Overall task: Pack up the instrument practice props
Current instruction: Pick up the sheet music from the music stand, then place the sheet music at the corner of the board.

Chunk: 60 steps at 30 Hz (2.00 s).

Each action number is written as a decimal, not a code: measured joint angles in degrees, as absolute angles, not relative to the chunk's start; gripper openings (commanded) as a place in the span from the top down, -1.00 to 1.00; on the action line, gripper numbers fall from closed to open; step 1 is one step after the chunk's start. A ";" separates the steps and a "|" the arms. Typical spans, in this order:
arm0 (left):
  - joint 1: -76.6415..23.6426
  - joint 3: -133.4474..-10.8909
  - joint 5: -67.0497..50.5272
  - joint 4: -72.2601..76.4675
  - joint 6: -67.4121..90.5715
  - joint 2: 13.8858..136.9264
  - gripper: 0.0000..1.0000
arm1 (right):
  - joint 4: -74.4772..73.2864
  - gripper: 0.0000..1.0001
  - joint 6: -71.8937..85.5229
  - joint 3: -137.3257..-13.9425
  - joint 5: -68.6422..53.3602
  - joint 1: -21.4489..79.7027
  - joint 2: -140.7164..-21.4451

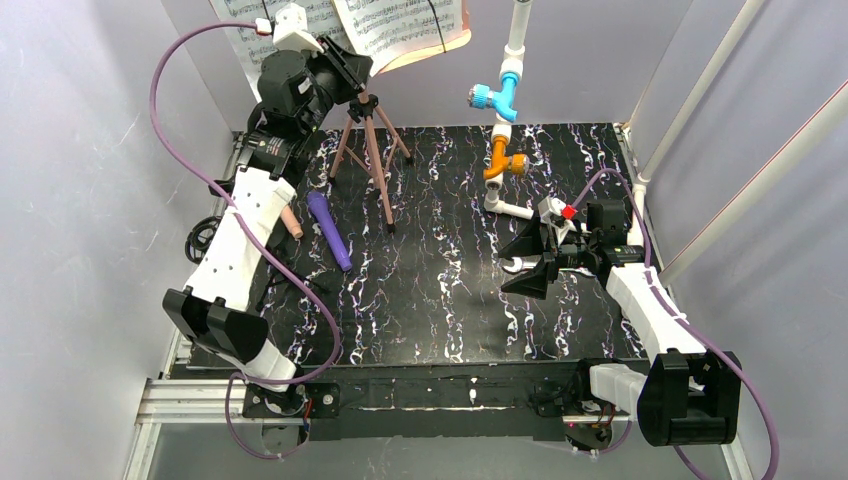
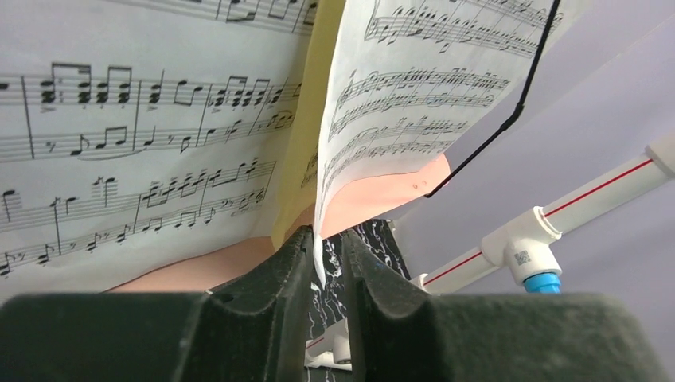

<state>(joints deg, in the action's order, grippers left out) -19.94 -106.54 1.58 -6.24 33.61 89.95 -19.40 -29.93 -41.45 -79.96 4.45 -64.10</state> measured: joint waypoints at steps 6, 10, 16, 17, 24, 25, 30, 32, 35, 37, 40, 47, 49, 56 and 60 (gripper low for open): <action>-19.94 -108.20 1.39 -6.00 33.52 90.96 0.49 | -19.40 -1.00 -29.93 -41.45 -80.14 4.40 -64.07; -19.94 -109.82 1.21 -5.98 33.52 92.49 0.37 | -19.40 -1.00 -29.93 -41.45 -80.14 4.14 -63.88; -19.94 -110.78 0.62 -5.45 33.17 94.56 0.48 | -19.40 -1.00 -29.93 -41.45 -80.34 4.12 -63.57; -19.94 -110.85 0.58 -5.32 32.95 94.87 0.62 | -19.40 -1.00 -29.93 -41.45 -80.31 4.12 -63.57; -19.90 -110.00 -2.52 -0.23 27.99 94.80 1.00 | -19.40 -1.00 -29.89 -41.45 -80.34 4.10 -63.57; -19.92 -108.51 -2.13 0.93 26.87 93.93 1.00 | -19.40 -1.00 -29.89 -41.45 -80.34 4.08 -63.55; -19.99 -96.12 3.03 4.73 19.84 84.49 1.00 | -19.38 -1.00 -29.80 -41.45 -80.34 4.05 -63.42; -19.99 -92.33 4.99 5.85 16.80 79.99 1.00 | -19.38 -1.00 -29.76 -41.45 -80.36 3.97 -63.42; -19.99 -87.72 7.57 7.79 12.97 73.12 1.00 | -19.31 -1.00 -29.54 -41.45 -80.36 3.75 -63.42; -19.99 -84.93 9.30 8.88 10.41 68.51 1.00 | -19.14 -1.00 -29.15 -41.45 -80.38 3.70 -63.42; -19.99 -82.02 10.94 10.41 7.33 63.40 1.00 | -18.85 -1.00 -28.64 -41.43 -80.47 3.53 -63.42; -19.99 -72.62 11.18 5.30 6.72 50.89 1.00 | -17.91 -1.00 -28.21 -41.43 -80.84 3.36 -63.42; -19.94 -69.34 9.10 1.93 8.62 46.78 1.00 | -17.87 -1.00 -28.18 -41.43 -80.97 3.36 -63.42; -19.94 -55.22 -7.79 -9.63 20.56 38.94 1.00 | -17.82 -1.00 -27.97 -41.43 -81.08 3.36 -63.48; -19.94 -40.32 -21.04 -9.15 37.12 41.87 1.00 | -17.82 -1.00 -27.77 -41.41 -81.03 3.31 -63.48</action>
